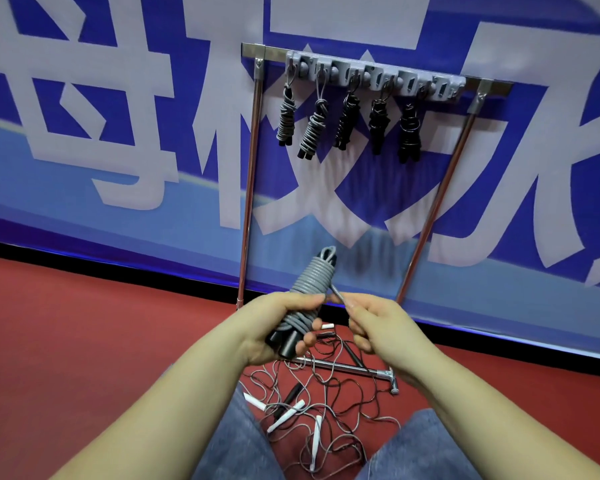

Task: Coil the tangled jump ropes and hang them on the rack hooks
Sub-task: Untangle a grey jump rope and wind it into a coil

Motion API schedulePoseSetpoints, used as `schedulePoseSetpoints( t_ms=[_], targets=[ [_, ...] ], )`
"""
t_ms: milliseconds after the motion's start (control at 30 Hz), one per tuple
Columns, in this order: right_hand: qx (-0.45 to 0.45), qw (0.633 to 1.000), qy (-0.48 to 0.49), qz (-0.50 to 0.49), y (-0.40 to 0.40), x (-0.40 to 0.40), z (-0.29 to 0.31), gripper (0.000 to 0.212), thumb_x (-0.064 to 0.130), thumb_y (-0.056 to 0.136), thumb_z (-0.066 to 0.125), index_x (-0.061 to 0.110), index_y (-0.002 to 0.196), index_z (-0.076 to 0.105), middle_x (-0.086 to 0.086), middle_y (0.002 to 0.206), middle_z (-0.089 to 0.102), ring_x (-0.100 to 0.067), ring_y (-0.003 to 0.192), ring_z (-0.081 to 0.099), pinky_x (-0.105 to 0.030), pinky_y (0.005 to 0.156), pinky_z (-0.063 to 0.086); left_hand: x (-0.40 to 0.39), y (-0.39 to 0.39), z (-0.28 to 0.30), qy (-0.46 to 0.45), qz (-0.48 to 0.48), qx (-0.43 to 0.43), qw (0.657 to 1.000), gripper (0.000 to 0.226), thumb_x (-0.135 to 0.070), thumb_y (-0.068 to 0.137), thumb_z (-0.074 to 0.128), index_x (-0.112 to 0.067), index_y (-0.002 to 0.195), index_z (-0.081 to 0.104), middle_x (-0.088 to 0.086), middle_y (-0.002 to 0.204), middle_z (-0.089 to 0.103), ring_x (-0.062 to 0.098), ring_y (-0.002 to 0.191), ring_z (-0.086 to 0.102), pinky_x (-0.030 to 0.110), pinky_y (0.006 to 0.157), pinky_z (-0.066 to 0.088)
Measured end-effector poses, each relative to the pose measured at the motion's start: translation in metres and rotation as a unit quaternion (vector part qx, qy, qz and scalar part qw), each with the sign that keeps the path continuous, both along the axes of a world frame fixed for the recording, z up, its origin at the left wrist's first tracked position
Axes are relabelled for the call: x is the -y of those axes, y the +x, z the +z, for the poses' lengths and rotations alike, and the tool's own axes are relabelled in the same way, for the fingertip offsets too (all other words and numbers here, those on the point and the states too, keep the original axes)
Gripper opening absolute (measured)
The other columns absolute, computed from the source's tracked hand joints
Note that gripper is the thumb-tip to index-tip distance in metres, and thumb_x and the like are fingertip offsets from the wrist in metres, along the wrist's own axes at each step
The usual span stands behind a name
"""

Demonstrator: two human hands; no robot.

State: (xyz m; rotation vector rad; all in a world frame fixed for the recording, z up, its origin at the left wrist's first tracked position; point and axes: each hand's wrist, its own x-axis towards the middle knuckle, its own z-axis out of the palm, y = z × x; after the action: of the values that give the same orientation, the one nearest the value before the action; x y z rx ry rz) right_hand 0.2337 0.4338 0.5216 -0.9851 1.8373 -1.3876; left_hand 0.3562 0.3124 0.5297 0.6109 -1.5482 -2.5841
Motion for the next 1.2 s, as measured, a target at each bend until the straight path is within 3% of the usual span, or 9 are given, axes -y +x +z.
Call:
schedulePoseSetpoints(
  t_ms=[100, 167, 367, 500, 633, 767, 933, 1067, 1200],
  targets=[
    [-0.265, 0.96, 0.088, -0.029, 0.001, -0.004, 0.007, 0.022, 0.029, 0.098, 0.047, 0.025, 0.099, 0.068, 0.007, 0.045, 0.051, -0.003, 0.041, 0.048, -0.023, 0.052, 0.04, 0.0, -0.002, -0.009, -0.08, 0.024, 0.024, 0.996, 0.014, -0.019, 0.079, 0.065, -0.014, 0.086, 0.053, 0.005, 0.059, 0.053, 0.014, 0.042, 0.046, 0.017, 0.038, 0.036],
    [-0.404, 0.905, 0.134, -0.018, 0.003, -0.008, 0.014, 0.027, 0.039, 0.096, 0.047, 0.023, 0.095, 0.068, 0.002, 0.067, 0.066, -0.01, 0.066, 0.06, -0.028, 0.065, 0.045, 0.0, -0.002, -0.009, -0.112, 0.04, 0.03, 0.993, 0.01, -0.015, 0.086, 0.065, -0.013, 0.087, 0.055, 0.006, 0.059, 0.055, 0.016, 0.043, 0.047, 0.018, 0.039, 0.037],
    [-0.597, 0.766, 0.211, 0.108, 0.004, -0.013, 0.033, 0.03, 0.041, 0.098, 0.039, 0.025, 0.111, 0.06, 0.002, 0.111, 0.063, -0.023, 0.105, 0.057, -0.034, 0.08, 0.044, 0.003, -0.001, -0.004, -0.354, -0.009, 0.146, 0.924, 0.022, -0.017, 0.08, 0.076, -0.016, 0.084, 0.054, 0.005, 0.056, 0.056, 0.019, 0.041, 0.053, 0.019, 0.039, 0.04],
    [-0.553, 0.805, 0.16, 0.142, 0.002, -0.018, 0.05, 0.021, 0.042, 0.086, 0.063, 0.026, 0.097, 0.069, 0.006, 0.095, 0.07, -0.01, 0.086, 0.06, -0.029, 0.076, 0.046, 0.008, 0.004, 0.011, -0.374, -0.181, 0.22, 0.882, 0.022, -0.02, 0.084, 0.072, -0.016, 0.09, 0.051, 0.005, 0.059, 0.057, 0.015, 0.043, 0.054, 0.019, 0.042, 0.044],
    [-0.385, 0.906, 0.11, 0.136, -0.004, -0.016, 0.063, 0.011, 0.031, 0.072, 0.079, 0.025, 0.071, 0.071, 0.007, 0.069, 0.07, 0.002, 0.06, 0.06, -0.017, 0.062, 0.047, 0.011, 0.008, 0.021, -0.361, -0.268, 0.204, 0.87, 0.016, -0.015, 0.085, 0.07, -0.018, 0.084, 0.054, 0.003, 0.058, 0.058, 0.013, 0.045, 0.055, 0.021, 0.045, 0.048],
    [-0.283, 0.943, 0.086, 0.15, -0.004, -0.015, 0.068, 0.015, 0.021, 0.068, 0.083, 0.013, 0.069, 0.071, -0.007, 0.068, 0.068, 0.0, 0.055, 0.053, -0.013, 0.056, 0.041, 0.013, 0.011, 0.027, -0.356, -0.322, 0.181, 0.858, 0.015, -0.01, 0.086, 0.068, -0.017, 0.083, 0.055, 0.003, 0.06, 0.06, 0.012, 0.048, 0.058, 0.021, 0.048, 0.051],
    [-0.245, 0.958, 0.057, 0.137, -0.001, -0.015, 0.071, 0.014, 0.019, 0.07, 0.081, 0.01, 0.069, 0.071, -0.016, 0.069, 0.067, -0.009, 0.059, 0.053, -0.02, 0.059, 0.041, 0.009, 0.013, 0.021, -0.275, -0.357, 0.076, 0.89, 0.034, 0.001, 0.08, 0.066, 0.004, 0.112, 0.052, 0.009, 0.081, 0.065, 0.015, 0.061, 0.064, 0.027, 0.062, 0.056],
    [-0.295, 0.945, 0.07, 0.124, 0.0, -0.013, 0.072, 0.014, 0.021, 0.07, 0.082, 0.014, 0.069, 0.069, -0.007, 0.066, 0.067, -0.007, 0.059, 0.054, -0.022, 0.06, 0.043, -0.005, 0.01, 0.009, -0.194, -0.274, -0.004, 0.942, 0.042, -0.004, 0.08, 0.066, -0.021, 0.117, 0.055, 0.009, 0.1, 0.068, 0.017, 0.066, 0.066, 0.026, 0.06, 0.056],
    [-0.334, 0.932, 0.097, 0.103, 0.001, -0.013, 0.061, 0.016, 0.028, 0.068, 0.083, 0.02, 0.068, 0.068, 0.01, 0.053, 0.059, -0.002, 0.052, 0.049, -0.019, 0.056, 0.04, -0.017, 0.002, 0.004, -0.345, -0.171, -0.005, 0.923, 0.008, -0.03, 0.088, 0.065, -0.031, 0.094, 0.059, -0.001, 0.09, 0.064, 0.013, 0.067, 0.064, 0.023, 0.061, 0.053]
  ],
)
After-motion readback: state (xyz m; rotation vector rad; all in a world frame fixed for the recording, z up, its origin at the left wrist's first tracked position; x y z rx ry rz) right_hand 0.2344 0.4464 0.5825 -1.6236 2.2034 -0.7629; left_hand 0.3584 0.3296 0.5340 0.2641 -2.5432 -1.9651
